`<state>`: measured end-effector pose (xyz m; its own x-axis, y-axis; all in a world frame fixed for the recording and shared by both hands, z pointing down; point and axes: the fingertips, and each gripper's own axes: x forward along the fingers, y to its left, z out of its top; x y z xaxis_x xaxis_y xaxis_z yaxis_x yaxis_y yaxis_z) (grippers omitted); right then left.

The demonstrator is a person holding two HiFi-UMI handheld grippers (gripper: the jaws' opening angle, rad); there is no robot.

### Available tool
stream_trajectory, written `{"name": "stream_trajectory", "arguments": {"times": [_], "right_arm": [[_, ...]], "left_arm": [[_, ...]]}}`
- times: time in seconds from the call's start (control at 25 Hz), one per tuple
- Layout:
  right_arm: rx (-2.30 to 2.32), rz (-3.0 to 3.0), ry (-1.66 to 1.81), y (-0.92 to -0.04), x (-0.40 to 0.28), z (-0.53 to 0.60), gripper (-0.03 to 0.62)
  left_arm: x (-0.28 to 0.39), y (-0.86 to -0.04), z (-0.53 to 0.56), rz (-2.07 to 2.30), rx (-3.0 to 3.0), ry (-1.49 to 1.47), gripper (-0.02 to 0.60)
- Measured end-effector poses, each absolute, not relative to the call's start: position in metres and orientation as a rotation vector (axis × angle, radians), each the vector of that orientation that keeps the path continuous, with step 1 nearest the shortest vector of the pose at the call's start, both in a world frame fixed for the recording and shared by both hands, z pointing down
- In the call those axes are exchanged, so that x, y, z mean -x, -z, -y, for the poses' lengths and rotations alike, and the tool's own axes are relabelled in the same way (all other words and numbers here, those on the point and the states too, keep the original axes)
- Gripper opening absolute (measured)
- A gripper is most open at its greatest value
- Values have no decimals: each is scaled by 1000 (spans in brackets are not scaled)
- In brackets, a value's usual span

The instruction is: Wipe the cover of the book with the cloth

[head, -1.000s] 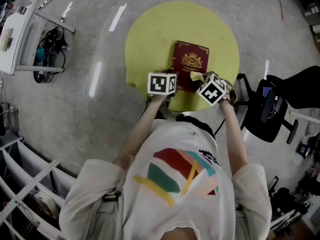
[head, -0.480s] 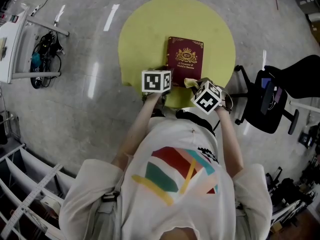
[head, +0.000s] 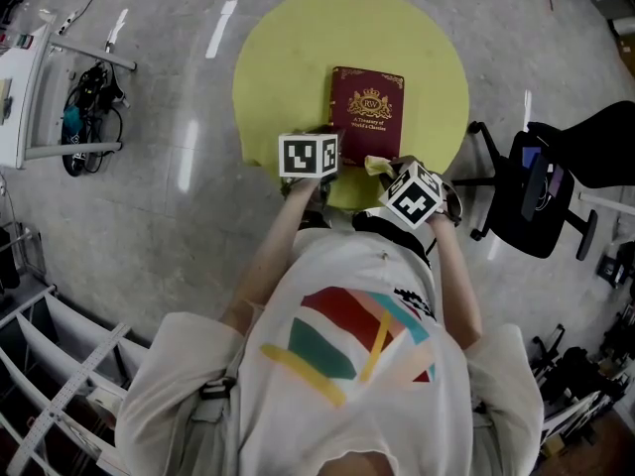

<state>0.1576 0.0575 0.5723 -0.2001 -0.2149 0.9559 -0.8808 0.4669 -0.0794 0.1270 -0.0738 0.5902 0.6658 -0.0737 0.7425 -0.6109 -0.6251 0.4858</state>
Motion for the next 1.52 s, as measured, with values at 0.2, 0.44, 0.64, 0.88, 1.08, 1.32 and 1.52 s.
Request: {"name": "stream_trajectory", "arguments": {"times": [0.2,0.44,0.64,0.88,1.08,1.32,1.52], "right_arm": [[-944,1688,-807,-571,-159,-57,28],[-969,1705,-790,-561,-161,-52,29],[-1056,1737,-744,-532,-168,-37,29],[-1122,1749,-650,-498,-174,-21,29],[-1121,1752,-606,-480,-175,-16,29],[-1097,1726,-544,-476,-180,-2,29],[-1052,1649,-436,-486,-189,30,29]], "left_arm": [[-128,-589,75,526,-2116,-904,140],[-126,-583,77,533,-2183,-873,140],[-126,-543,97,606,-2235,-760,131],[-129,-491,119,726,-2362,-616,15],[-129,-459,132,777,-2409,-515,15],[-119,-447,143,845,-2399,-461,15],[-102,-451,146,911,-2361,-455,15]]}}
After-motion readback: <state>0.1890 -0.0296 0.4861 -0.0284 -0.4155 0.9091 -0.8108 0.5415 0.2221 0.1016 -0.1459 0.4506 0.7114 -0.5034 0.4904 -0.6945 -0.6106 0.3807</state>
